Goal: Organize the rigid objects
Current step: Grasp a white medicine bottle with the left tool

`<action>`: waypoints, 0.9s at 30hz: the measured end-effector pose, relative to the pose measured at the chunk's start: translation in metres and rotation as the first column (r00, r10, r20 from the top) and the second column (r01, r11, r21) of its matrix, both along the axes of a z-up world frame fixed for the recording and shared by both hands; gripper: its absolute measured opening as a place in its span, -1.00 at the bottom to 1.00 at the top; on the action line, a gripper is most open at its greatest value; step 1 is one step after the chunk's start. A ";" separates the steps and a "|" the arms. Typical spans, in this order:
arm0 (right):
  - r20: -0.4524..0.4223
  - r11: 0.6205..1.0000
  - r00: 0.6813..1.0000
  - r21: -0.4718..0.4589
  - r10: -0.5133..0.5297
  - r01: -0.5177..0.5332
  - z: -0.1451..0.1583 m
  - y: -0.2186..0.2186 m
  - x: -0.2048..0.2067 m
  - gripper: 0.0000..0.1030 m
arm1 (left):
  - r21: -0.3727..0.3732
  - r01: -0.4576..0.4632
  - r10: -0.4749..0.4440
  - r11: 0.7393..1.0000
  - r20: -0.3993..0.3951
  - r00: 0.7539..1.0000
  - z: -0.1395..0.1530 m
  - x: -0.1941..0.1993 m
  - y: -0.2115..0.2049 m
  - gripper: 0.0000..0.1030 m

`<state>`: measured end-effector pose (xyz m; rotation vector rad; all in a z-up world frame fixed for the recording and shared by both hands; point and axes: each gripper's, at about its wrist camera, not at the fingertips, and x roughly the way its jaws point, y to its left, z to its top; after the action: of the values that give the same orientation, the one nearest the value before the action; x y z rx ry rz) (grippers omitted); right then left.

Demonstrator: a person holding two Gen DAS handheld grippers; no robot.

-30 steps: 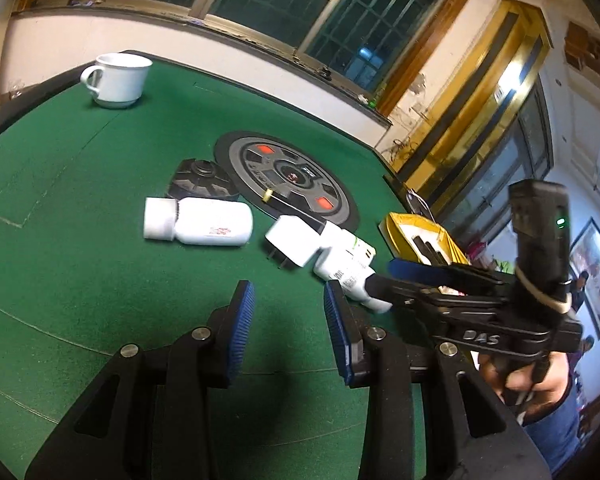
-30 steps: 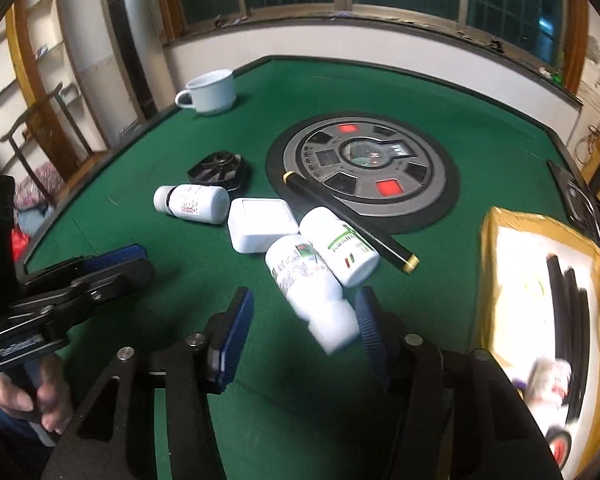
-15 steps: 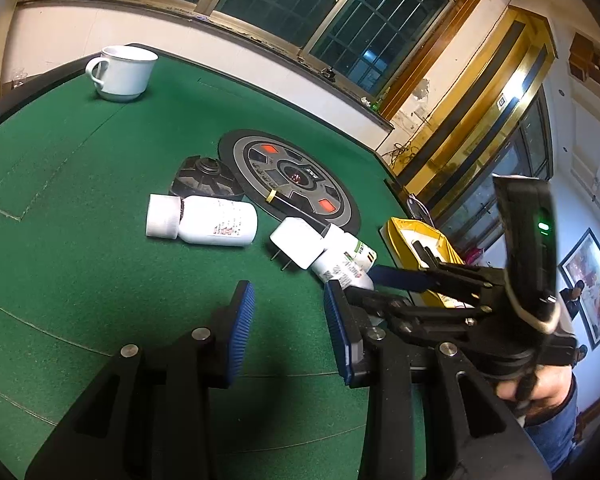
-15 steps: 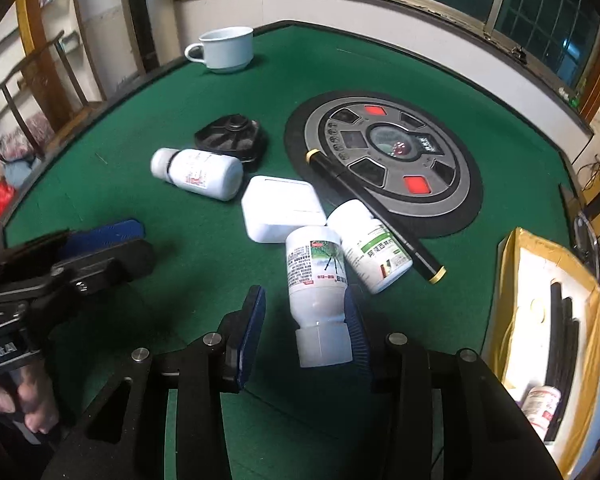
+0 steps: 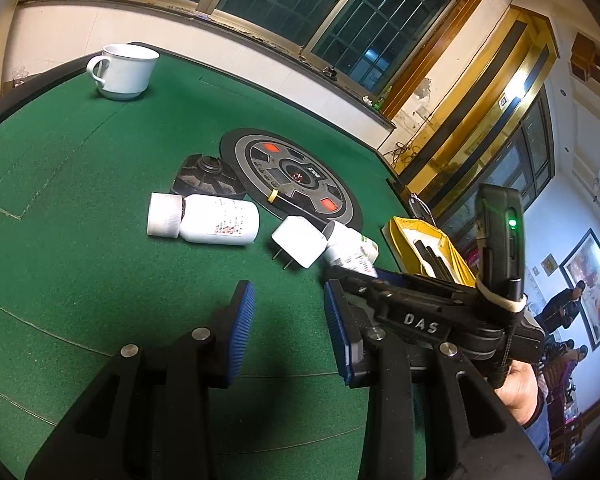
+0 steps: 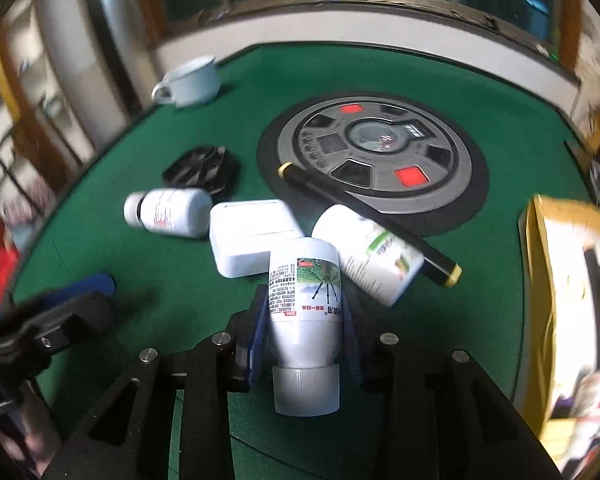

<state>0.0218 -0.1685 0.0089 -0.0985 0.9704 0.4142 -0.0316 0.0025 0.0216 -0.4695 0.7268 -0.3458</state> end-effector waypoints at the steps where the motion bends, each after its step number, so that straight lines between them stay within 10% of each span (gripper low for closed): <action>1: 0.008 1.000 1.000 0.013 -0.008 0.008 0.001 -0.003 0.000 -0.42 | 0.007 0.004 -0.004 1.000 0.000 1.000 0.001 0.000 -0.001 -0.34; 13: 0.074 0.993 0.997 0.121 0.001 -0.010 0.018 -0.015 -0.009 -0.42 | 0.311 0.139 -0.131 0.940 -0.045 0.990 0.028 0.049 0.015 -0.35; 27: 0.023 0.989 0.999 0.148 -0.025 0.021 0.013 -0.022 -0.004 -0.41 | 0.383 0.408 -0.379 0.828 -0.154 0.913 0.006 0.091 0.011 -0.33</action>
<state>0.0175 -0.1907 0.0214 0.0415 0.9132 0.4614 0.0594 0.0134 0.0273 0.0758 0.9419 -0.5518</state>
